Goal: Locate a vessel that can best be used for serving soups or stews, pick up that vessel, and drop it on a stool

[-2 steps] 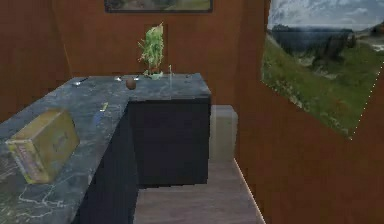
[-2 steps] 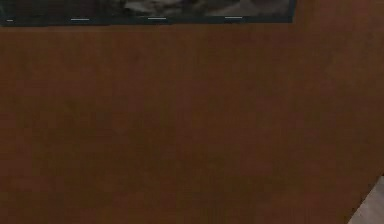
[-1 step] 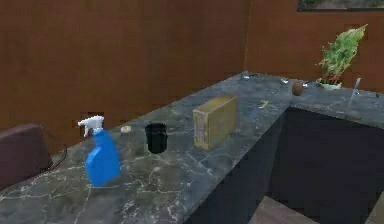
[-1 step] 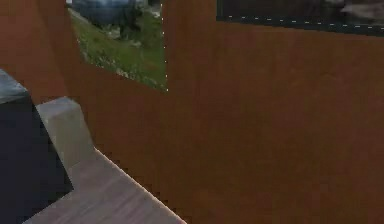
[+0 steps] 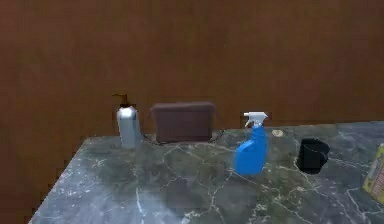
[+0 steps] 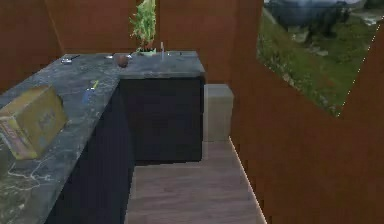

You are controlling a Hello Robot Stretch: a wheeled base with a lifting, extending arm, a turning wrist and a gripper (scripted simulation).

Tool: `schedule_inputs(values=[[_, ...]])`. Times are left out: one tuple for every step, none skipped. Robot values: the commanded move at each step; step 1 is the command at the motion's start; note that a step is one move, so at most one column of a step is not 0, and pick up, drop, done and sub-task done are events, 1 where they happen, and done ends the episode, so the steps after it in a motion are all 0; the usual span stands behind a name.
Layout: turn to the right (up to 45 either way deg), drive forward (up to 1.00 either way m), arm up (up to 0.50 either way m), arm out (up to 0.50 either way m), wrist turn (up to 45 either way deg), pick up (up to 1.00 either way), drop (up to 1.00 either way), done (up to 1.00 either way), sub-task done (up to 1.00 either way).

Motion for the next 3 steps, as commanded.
schedule_inputs(values=[[-45.0, 0.0, 0.0, 0.0, 0.0, 0.0, 0.0, 0.0, 0.0], [-9.0, 0.0, 0.0, 0.0, 0.0, 0.0, 0.0, 0.0, 0.0], [0.0, 0.0, 0.5, 0.0, 0.0, 0.0, 0.0, 0.0, 0.0]])
